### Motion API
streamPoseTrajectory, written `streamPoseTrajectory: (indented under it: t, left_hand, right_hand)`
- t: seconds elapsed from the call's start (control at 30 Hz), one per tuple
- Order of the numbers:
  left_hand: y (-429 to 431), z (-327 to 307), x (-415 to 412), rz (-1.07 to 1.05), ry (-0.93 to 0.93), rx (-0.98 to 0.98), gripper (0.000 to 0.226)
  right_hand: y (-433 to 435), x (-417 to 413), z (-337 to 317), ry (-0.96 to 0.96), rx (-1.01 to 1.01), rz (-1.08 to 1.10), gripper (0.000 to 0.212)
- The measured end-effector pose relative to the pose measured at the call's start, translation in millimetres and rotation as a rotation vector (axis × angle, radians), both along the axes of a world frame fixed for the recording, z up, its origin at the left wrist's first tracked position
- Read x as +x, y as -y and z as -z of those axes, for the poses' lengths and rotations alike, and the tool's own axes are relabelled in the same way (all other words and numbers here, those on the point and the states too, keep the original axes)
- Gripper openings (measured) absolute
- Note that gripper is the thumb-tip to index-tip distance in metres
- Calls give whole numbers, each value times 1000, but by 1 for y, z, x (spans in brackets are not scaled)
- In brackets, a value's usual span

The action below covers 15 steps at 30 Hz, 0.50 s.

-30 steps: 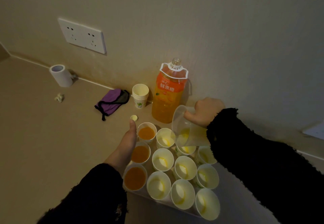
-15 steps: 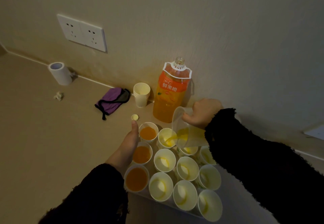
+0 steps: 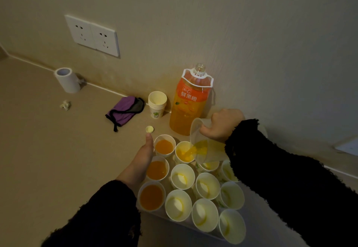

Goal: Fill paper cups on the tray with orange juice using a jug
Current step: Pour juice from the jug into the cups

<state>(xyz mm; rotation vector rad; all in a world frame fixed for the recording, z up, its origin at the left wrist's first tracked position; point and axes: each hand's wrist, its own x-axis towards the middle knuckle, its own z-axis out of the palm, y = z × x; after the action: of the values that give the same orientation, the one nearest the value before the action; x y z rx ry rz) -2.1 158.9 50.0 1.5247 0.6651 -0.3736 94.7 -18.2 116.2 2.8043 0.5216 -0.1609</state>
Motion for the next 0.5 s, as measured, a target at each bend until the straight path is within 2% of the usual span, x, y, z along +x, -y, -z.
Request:
streamPoseTrajectory:
  t: [0.5]
  left_hand:
    - [-4,5,0,9,-22,6,68]
  right_hand:
    - [-3,-2,3,30,-34,-5,64]
